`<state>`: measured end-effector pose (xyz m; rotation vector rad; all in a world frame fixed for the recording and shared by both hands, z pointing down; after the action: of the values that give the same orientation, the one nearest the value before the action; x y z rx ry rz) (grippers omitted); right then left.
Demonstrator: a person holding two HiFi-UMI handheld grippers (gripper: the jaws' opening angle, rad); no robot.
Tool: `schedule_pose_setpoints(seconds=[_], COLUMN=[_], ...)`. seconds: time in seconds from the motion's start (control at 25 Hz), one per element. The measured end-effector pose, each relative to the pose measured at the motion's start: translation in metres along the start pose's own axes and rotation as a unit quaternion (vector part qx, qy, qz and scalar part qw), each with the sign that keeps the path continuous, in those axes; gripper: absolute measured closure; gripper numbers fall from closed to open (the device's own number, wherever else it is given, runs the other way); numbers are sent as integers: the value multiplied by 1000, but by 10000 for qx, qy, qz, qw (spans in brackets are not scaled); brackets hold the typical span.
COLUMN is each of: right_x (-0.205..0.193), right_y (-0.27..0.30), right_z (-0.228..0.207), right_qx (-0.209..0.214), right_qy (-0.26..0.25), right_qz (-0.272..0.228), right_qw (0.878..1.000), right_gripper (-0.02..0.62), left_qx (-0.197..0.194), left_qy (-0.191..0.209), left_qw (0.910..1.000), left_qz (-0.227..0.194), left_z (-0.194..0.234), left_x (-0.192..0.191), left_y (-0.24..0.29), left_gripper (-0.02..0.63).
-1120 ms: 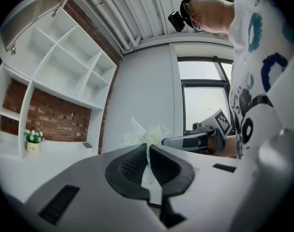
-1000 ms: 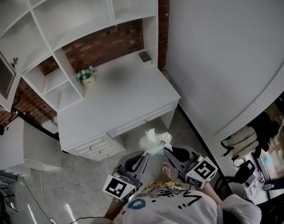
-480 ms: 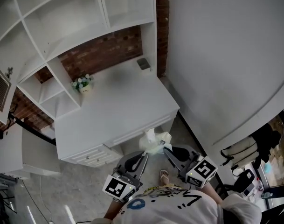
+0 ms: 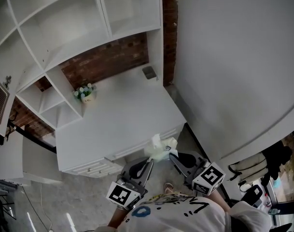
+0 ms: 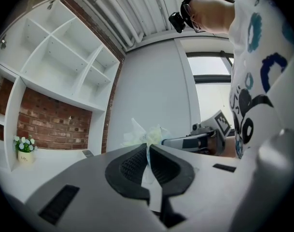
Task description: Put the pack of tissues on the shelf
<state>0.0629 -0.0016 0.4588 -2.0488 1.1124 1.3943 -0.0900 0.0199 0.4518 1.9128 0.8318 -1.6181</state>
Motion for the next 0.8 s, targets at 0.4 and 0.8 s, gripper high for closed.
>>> schedule_pose_setpoints(seconds=[0.4,0.8], right_x=[18,27], right_y=[10,11], right_z=[-34,-66], right_qx=[79,100], right_qy=[-49,-5], right_qz=[16,68], right_qw=[10000,9999], right_gripper=[558,558], left_qx=[90,122], left_qy=[4,19], left_qw=[10000,9999], left_qz=[-1,47], left_z=[16,22], left_x=[-2,-7], left_y=[36,68], left_gripper=[589,589])
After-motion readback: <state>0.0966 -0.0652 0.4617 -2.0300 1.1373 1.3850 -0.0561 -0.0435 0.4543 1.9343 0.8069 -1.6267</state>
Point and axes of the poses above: the fingertips, and each gripper's own axes: y forward along the fingers, z to its left, x out of its top, the point moved 6 cm from there along -y, backward along the fingers, and after that the axes turned 15 degrees about y, right-handed, at the moved point
